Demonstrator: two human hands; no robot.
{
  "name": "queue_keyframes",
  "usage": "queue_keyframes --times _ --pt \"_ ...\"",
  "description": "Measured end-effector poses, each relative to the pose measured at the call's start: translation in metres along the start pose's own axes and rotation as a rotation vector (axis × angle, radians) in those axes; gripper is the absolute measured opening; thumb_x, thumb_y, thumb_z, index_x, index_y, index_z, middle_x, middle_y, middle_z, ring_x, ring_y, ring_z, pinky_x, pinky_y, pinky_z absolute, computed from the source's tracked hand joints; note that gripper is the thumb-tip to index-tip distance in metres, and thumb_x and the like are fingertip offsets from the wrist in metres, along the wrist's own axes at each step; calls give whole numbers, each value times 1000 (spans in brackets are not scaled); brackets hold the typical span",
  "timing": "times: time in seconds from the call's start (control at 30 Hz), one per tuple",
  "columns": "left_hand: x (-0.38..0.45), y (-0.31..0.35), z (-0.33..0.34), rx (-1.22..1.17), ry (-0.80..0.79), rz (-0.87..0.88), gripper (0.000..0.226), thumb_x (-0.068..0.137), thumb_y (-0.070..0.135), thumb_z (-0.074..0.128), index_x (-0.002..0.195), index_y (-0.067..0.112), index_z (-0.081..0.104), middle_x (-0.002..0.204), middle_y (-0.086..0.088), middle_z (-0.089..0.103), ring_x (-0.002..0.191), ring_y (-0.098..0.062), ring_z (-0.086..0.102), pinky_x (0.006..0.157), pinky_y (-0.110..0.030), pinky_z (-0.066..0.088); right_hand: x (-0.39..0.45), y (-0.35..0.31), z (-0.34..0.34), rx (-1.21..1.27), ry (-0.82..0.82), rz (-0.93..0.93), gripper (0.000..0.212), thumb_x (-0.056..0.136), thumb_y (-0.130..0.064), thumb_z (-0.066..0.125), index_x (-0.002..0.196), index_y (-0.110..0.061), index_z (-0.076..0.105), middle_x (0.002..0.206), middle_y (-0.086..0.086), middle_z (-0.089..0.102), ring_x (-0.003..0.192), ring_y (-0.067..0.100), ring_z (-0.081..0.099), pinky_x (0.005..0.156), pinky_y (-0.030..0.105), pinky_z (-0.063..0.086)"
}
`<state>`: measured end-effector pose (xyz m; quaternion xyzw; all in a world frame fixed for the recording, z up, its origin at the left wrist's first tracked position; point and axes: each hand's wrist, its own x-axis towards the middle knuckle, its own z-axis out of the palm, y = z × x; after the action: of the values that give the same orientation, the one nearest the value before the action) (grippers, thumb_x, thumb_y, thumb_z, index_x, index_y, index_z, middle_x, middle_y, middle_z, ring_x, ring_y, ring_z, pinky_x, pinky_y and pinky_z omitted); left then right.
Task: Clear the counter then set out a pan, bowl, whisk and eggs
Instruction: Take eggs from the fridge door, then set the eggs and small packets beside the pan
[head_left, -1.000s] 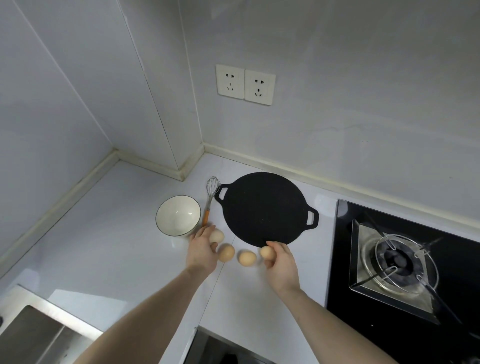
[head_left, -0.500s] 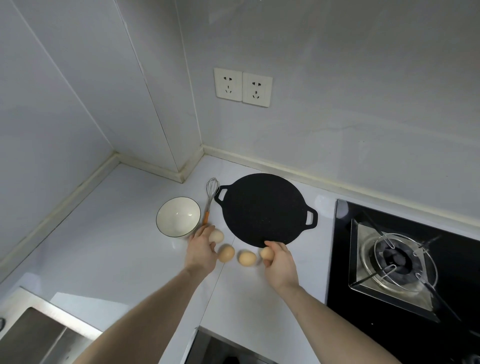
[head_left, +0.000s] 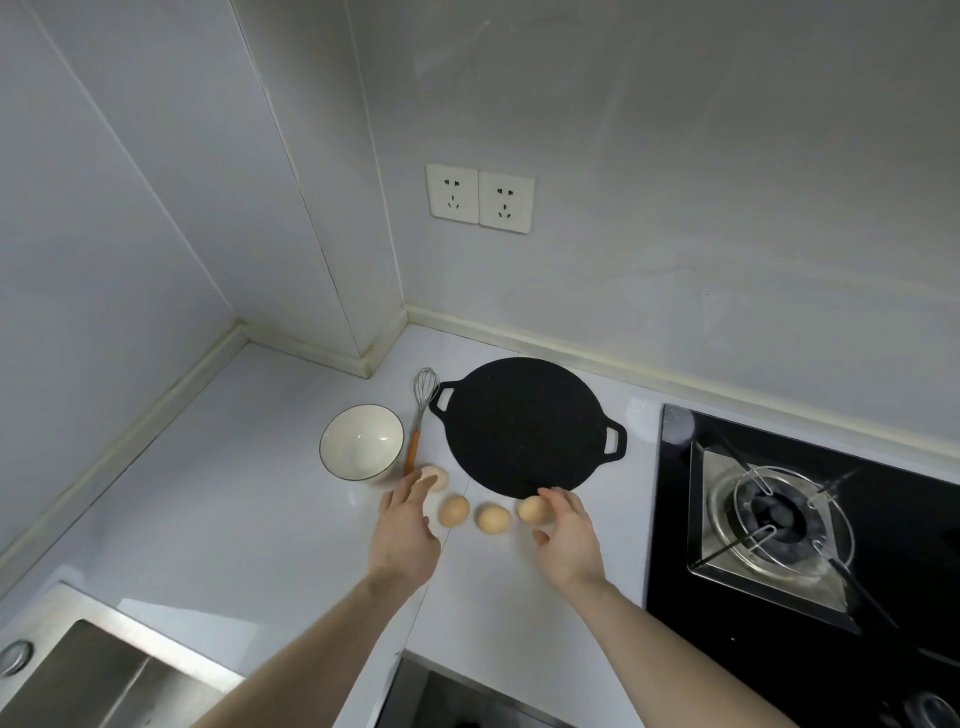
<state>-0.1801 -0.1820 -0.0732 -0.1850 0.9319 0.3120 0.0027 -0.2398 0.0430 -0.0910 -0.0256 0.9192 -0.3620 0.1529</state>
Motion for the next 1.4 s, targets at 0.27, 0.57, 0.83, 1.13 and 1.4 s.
queue_keyframes --times 0.27,0.57,0.83,1.13,1.4 --pt "-84 15 -18 11 -66 93 61 90 2 53 144 29 48 155 12 36 140 -15 32 114 -28 36 -59 -9 -27 7 48 37 57 93 -7 63 145 -25 46 153 -4 38 136 21 48 112 35 44" --pt "-101 40 -38 80 -153 277 55 93 11 56 145 28 46 155 12 37 136 -15 35 113 -26 37 -123 -18 -54 24 70 -3 61 92 -6 62 146 -27 45 151 -9 40 140 12 41 116 22 32" --pt "-117 92 -35 79 -219 451 53 94 11 54 143 29 48 155 13 35 142 -13 30 117 -25 30 -177 -9 -103 70 140 -7 59 91 -13 66 143 -34 47 147 -18 44 136 6 43 107 14 30" --pt "-167 178 -2 74 -268 554 55 94 9 52 143 33 46 156 16 33 142 -9 30 117 -23 27 -241 38 -174 113 216 4 62 91 -15 69 146 -33 47 148 -17 46 135 5 45 114 22 36" --pt "-260 255 23 43 -235 608 55 92 6 54 141 31 50 152 15 40 137 -10 33 119 -25 28 -319 93 -242 121 228 -69 59 92 -20 69 146 -34 47 146 -19 46 132 1 45 110 17 37"
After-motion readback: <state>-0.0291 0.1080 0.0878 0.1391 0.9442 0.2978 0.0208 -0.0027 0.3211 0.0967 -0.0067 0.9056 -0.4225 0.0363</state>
